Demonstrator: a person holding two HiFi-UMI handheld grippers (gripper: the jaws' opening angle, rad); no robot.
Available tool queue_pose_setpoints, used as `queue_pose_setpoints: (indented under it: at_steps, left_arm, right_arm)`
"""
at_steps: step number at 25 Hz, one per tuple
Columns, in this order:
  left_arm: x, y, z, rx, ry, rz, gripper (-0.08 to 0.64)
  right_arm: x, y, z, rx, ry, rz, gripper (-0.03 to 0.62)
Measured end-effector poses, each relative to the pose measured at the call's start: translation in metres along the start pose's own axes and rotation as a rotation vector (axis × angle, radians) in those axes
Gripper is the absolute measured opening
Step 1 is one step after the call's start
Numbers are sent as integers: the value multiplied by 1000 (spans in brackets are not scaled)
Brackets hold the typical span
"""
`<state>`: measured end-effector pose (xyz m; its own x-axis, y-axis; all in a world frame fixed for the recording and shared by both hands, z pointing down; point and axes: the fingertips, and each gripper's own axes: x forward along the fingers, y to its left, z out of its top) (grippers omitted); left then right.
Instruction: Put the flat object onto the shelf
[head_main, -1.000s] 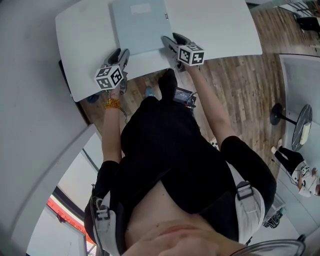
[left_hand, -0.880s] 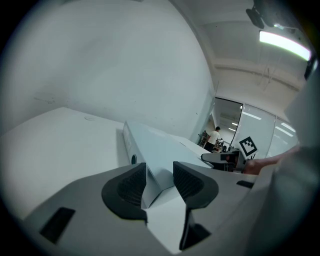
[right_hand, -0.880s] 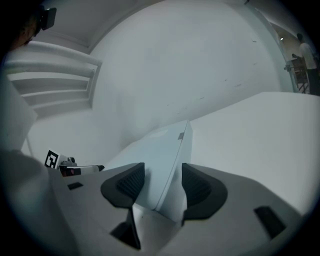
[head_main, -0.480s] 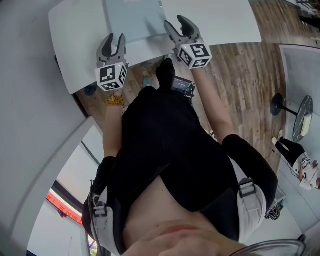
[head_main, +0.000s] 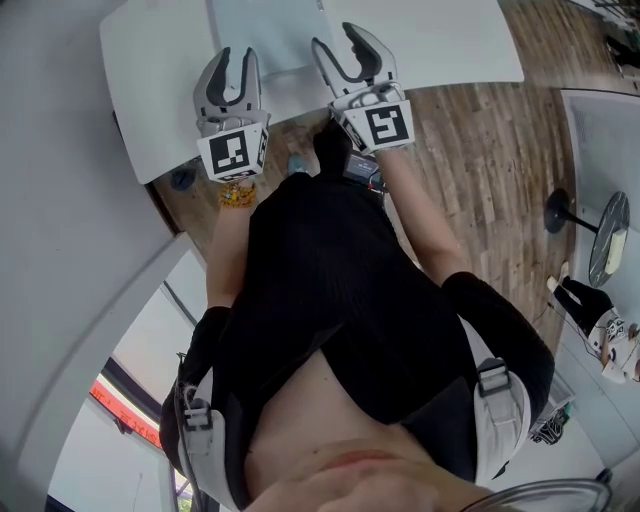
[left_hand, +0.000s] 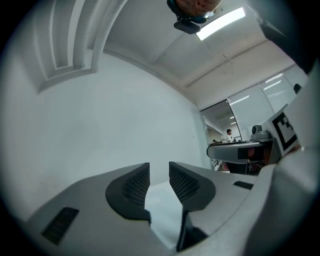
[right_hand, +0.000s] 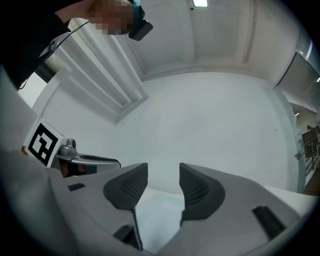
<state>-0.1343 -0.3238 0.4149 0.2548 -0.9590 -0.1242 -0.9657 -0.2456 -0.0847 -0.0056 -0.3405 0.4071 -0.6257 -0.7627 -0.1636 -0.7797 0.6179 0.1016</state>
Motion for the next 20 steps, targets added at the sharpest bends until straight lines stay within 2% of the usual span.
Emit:
queue_pose_setpoints:
  at_steps: [5, 8, 12, 20]
  left_arm:
    - [-4, -1, 1, 18, 8, 16, 101]
    - [-8, 1, 3, 27, -1, 31, 70]
    - [-7, 0, 5, 30, -12, 34, 61]
    - [-5, 3, 0, 32, 14, 40, 49]
  right_arm:
    - [0, 9, 2, -22, 1, 2, 186]
    - [-1, 8, 4, -46, 10, -23, 179]
    - [-1, 7, 2, -50, 28, -51, 166]
    - [4, 13, -10, -46, 52, -51, 130]
